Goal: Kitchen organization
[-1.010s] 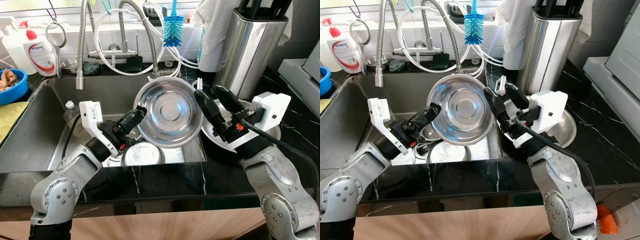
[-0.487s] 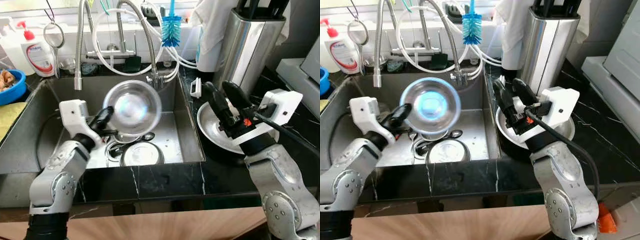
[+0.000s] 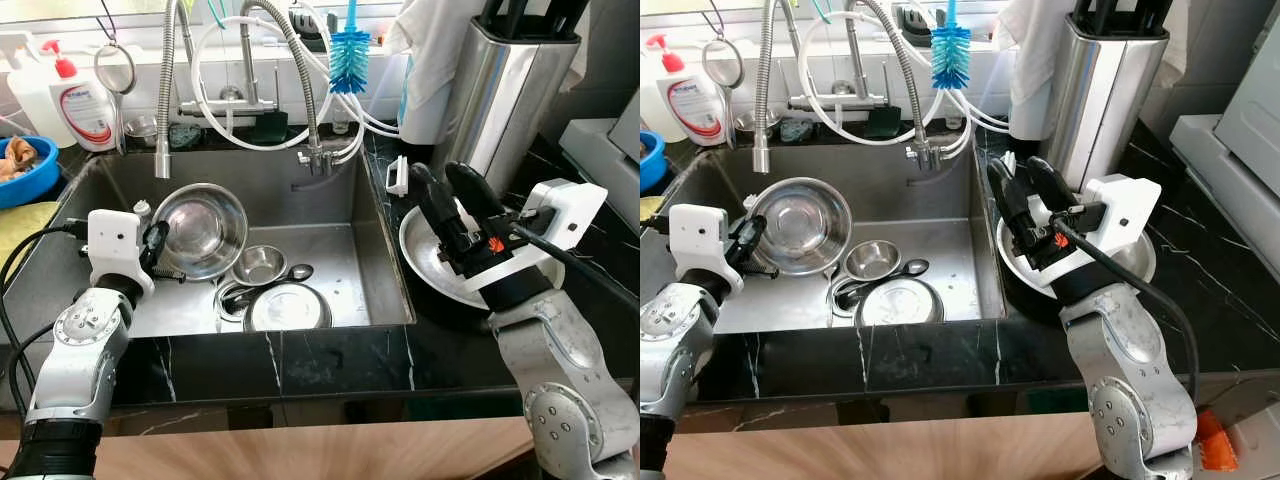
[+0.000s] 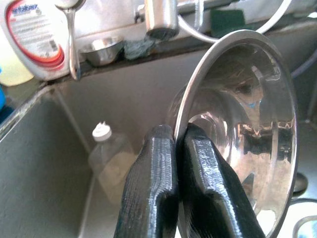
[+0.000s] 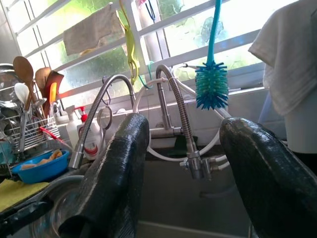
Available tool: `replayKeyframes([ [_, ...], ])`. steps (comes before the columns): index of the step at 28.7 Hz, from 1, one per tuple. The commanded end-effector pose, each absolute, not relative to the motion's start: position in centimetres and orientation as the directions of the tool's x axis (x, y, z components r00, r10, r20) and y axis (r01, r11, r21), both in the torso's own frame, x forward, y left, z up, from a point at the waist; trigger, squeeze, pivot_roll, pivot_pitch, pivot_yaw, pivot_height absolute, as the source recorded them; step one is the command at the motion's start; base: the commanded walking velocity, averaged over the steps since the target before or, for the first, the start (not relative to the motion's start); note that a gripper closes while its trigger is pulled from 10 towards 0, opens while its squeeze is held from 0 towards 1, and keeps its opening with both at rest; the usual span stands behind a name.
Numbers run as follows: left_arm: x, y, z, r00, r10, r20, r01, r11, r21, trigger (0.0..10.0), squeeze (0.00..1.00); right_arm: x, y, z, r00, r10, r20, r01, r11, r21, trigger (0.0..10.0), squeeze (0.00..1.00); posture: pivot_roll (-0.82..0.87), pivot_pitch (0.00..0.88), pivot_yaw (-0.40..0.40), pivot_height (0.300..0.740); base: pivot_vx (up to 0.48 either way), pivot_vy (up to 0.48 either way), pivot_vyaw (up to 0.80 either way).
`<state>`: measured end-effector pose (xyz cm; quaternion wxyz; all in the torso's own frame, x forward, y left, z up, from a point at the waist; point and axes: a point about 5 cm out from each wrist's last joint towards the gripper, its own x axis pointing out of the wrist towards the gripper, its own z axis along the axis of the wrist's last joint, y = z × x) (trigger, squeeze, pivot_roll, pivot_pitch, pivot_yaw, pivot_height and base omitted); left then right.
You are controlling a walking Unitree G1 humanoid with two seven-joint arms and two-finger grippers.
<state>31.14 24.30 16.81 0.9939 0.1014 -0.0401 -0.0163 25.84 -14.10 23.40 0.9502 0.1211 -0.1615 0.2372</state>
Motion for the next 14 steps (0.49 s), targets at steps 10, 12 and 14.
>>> replayKeyframes([
  [10, 31.7, 25.9, 14.9, 1.000, -0.020, 0.018, 0.014, 0.955, 0.296, 10.0, 0.94, 25.6, -14.1, 23.2, 0.838, 0.412, 0.357, -0.485, 0.862, 0.144, 10.0, 0.00, 0.02, 0.042, 0.027, 0.740, 0.000, 0.000, 0.00],
  [12, 31.8, 25.8, 14.6, 0.999, -0.036, -0.006, 0.036, 0.954, 0.296, 10.0, 1.00, 25.5, -14.0, 23.2, 0.836, 0.417, 0.356, -0.489, 0.860, 0.142, 10.0, 0.00, 0.02, 0.043, 0.027, 0.740, 0.000, 0.000, 0.00],
  [14, 31.8, 25.8, 14.6, 0.999, -0.038, -0.007, 0.038, 0.955, 0.295, 10.0, 1.00, 25.5, -14.0, 23.2, 0.836, 0.417, 0.355, -0.489, 0.861, 0.141, 10.0, 0.00, 0.02, 0.044, 0.027, 0.740, 0.000, 0.000, 0.00],
])
